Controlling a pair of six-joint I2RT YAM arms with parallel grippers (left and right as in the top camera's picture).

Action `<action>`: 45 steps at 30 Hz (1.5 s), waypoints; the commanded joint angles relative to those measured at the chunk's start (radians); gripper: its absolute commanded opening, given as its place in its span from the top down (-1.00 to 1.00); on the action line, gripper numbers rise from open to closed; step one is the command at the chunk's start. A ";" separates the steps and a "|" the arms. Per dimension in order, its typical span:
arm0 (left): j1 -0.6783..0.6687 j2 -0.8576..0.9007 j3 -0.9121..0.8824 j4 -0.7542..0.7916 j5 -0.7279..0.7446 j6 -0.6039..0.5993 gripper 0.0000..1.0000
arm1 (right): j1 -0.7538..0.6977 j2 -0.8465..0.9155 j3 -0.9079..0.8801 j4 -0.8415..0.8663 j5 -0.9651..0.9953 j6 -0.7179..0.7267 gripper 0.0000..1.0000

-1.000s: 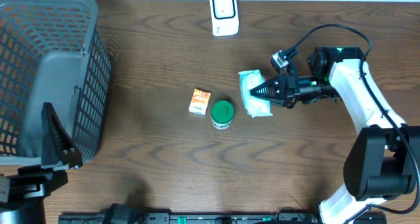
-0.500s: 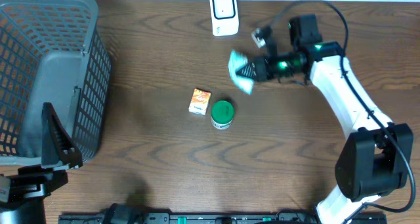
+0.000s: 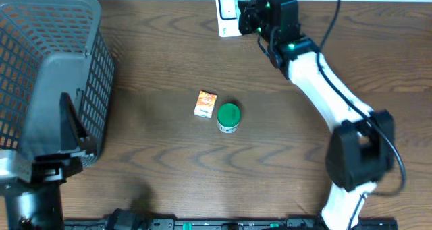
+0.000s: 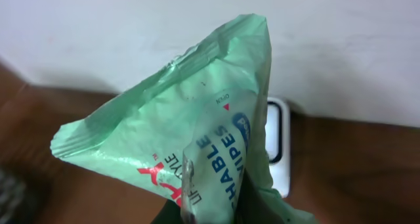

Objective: Scan the item barcode
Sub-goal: 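Hold the wipes pack up in front of the scanner, then carry the wipes pack off to the right edge and release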

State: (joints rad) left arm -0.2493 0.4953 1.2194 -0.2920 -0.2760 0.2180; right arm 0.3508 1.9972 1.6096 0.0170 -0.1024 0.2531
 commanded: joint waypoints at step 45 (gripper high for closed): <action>0.005 -0.048 -0.040 0.120 -0.013 0.013 -0.99 | -0.348 0.285 0.774 -1.643 0.943 0.278 0.97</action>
State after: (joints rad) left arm -0.2493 0.4732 1.1839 -0.1886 -0.2760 0.2180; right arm 0.1040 2.2601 2.4504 -1.6066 0.6777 0.4370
